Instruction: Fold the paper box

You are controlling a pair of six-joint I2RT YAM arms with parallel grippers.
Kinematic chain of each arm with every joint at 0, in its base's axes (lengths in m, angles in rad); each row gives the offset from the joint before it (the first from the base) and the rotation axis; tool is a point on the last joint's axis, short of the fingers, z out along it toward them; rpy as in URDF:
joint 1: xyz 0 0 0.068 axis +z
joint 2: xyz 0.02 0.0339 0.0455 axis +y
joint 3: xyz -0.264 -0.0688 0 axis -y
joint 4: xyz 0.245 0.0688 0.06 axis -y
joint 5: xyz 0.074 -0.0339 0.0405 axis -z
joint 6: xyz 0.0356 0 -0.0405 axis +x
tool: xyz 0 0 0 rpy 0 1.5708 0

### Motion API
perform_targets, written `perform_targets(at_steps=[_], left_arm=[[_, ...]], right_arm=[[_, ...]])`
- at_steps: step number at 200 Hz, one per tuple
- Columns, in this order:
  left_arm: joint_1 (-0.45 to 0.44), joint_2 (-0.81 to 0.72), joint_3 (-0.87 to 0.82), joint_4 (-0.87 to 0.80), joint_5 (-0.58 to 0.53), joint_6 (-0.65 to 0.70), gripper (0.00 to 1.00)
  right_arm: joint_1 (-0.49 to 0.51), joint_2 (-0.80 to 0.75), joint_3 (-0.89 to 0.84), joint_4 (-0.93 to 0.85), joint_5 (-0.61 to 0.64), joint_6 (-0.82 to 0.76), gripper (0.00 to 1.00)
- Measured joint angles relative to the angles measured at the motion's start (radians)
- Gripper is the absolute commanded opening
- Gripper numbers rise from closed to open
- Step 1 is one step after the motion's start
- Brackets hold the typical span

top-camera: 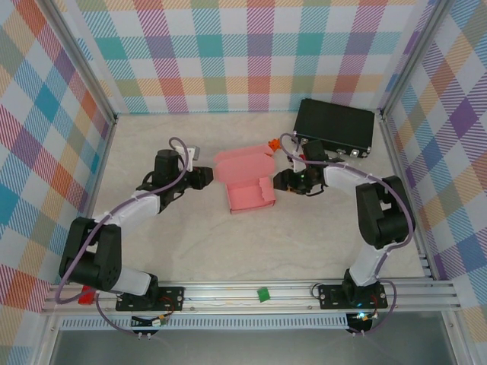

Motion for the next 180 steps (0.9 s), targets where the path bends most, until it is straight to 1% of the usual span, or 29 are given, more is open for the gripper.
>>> perform_targets(at_steps=[47, 74, 104, 158, 180], left_arm=[[0.0, 0.109, 0.002, 0.062, 0.044, 0.018, 0.37], [0.001, 0.133, 0.004, 0.068, 0.063, 0.018, 0.36], [0.001, 0.156, 0.021, 0.079, 0.08, 0.016, 0.33], [0.001, 0.17, 0.023, 0.13, 0.108, -0.008, 0.28], [0.001, 0.179, 0.023, 0.145, 0.114, -0.02, 0.27]], right_arm=[[0.01, 0.055, 0.02, 0.083, -0.032, 0.062, 0.52], [0.038, 0.095, 0.051, 0.095, -0.029, 0.076, 0.47], [0.06, 0.104, 0.055, 0.092, 0.0, 0.087, 0.39], [0.071, 0.104, 0.055, 0.079, 0.049, 0.083, 0.38], [0.08, 0.103, 0.055, 0.055, 0.088, 0.073, 0.35]])
